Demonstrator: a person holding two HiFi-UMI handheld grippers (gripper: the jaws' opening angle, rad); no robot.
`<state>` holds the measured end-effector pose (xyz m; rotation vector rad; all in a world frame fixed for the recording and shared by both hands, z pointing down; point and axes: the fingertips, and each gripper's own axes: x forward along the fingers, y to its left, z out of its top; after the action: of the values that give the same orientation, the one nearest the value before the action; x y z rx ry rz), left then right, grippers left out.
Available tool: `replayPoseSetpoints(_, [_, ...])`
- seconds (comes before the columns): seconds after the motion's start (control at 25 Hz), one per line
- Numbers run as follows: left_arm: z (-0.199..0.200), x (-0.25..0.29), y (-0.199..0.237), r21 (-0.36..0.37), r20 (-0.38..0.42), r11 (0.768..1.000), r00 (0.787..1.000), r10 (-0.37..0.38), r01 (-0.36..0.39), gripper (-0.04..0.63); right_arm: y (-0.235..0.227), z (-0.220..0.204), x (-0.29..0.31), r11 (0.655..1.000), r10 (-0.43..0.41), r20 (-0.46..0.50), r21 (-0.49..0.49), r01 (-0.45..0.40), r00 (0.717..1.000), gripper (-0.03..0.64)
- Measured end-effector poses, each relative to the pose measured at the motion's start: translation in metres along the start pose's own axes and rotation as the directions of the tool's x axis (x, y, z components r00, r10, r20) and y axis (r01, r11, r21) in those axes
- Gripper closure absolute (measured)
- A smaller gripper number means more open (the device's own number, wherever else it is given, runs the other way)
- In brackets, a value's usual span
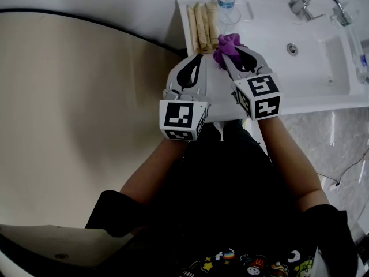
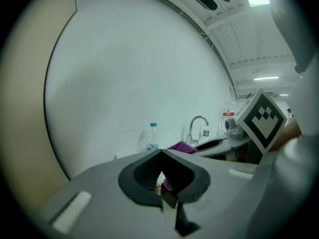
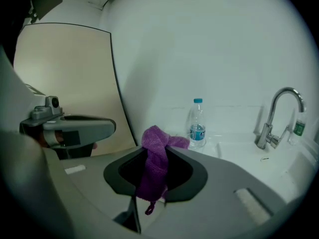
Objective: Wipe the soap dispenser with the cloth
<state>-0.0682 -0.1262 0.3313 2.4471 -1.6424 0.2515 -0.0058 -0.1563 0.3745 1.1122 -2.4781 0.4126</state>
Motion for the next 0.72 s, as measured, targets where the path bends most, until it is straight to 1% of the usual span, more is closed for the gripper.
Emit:
replayPoseSetpoints(0.32, [-0.003,-0.001,-0.007,-0.005,-0.009,1.0,1.0,-0.02,0.02,0.595,0.013,-0.02,-0.013,1.0,0.008,-0.034,0.024,-0.007,0.999,0.505])
replayPoseSetpoints(0.72, [-0.013,0.001,-0.018,0.011,-0.038,0.998,0.997,-0.061,0.061,0.595,0.018,-0.076,-0.017,0.999,0.009,-0.105,0.054,-0.003,0.994,0.505])
